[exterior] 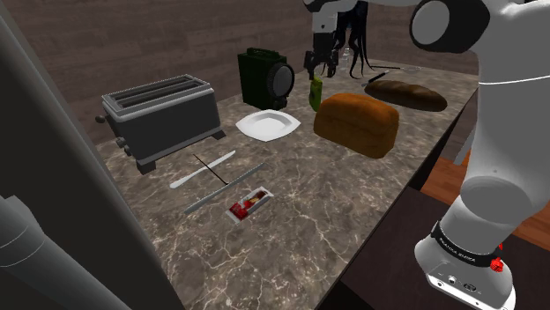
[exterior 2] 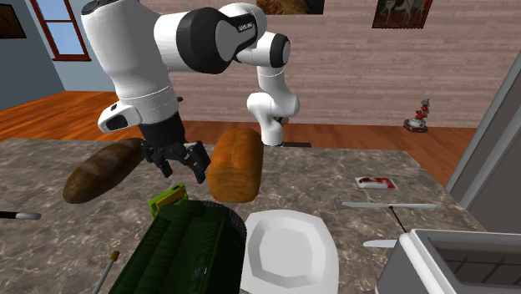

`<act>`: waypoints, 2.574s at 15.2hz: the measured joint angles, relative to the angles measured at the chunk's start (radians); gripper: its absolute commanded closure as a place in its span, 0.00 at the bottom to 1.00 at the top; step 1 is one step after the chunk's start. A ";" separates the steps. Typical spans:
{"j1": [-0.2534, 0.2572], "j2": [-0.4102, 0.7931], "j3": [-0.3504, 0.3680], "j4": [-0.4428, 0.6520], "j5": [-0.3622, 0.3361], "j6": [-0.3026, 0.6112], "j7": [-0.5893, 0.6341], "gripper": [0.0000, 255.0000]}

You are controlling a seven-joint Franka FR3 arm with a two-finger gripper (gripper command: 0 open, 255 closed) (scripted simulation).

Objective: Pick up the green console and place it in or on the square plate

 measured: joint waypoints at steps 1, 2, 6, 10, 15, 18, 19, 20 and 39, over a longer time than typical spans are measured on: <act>-0.009 0.034 -0.001 0.044 0.006 -0.016 -0.001 0.00; -0.012 0.043 -0.002 0.049 0.008 -0.014 -0.001 0.00; -0.009 0.041 -0.002 -0.004 0.009 0.036 -0.004 0.00; -0.004 0.029 -0.002 -0.065 0.008 0.084 -0.006 0.00; -0.003 0.027 -0.002 -0.072 0.007 0.089 -0.006 0.00; -0.003 0.027 -0.002 -0.072 0.007 0.089 -0.006 1.00; -0.003 0.027 -0.002 -0.072 0.007 0.089 -0.006 1.00; -0.003 0.026 -0.002 -0.072 0.007 0.089 -0.006 1.00; -0.018 0.048 -0.003 0.123 0.010 -0.084 0.006 1.00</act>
